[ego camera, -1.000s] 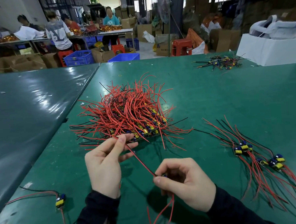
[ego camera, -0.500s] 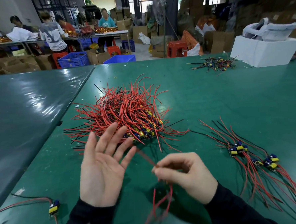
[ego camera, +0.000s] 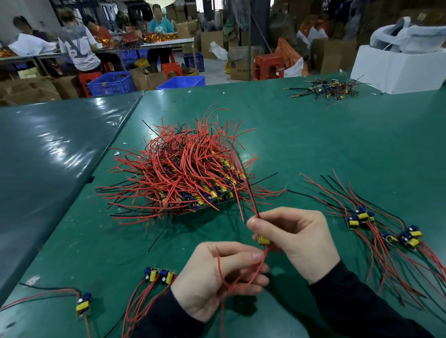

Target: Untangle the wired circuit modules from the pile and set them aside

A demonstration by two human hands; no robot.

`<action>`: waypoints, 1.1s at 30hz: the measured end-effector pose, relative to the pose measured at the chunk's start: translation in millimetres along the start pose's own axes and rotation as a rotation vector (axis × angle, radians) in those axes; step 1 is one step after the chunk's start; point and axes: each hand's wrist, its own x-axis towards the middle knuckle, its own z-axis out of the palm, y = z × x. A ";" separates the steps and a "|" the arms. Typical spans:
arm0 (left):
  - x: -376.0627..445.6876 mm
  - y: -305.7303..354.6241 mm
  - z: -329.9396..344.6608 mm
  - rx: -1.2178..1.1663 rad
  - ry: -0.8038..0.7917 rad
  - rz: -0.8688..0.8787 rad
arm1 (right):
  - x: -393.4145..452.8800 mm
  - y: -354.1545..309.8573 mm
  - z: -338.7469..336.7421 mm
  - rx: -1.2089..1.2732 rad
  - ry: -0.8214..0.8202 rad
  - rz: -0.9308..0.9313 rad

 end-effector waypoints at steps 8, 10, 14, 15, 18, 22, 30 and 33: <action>2.6 0.5 -2.4 -0.198 -0.170 -0.211 | -0.1 1.2 -3.3 -0.062 -0.046 -0.097; 3.0 0.3 -2.9 -0.200 -0.165 -0.217 | -0.4 0.9 -3.0 -0.038 -0.091 -0.128; 1.8 0.1 -3.7 -0.195 -0.160 -0.204 | -0.5 1.4 -3.1 -0.035 -0.108 -0.140; 1.0 0.1 -3.6 -0.184 -0.163 -0.205 | -0.6 1.5 -2.8 -0.036 -0.108 -0.134; -1.3 -1.1 -0.9 -0.137 -0.142 -0.209 | -2.4 2.7 -0.8 -0.033 -0.128 -0.126; -3.0 -3.3 5.7 -0.032 -0.019 -0.058 | -1.2 4.2 0.6 -0.043 -0.085 -0.064; 0.1 -11.8 9.9 0.133 0.222 0.296 | 8.9 8.5 -7.3 -0.023 -0.129 0.188; 2.2 -12.9 7.8 0.133 0.238 0.315 | 12.3 4.5 -16.4 -0.053 -0.268 0.227</action>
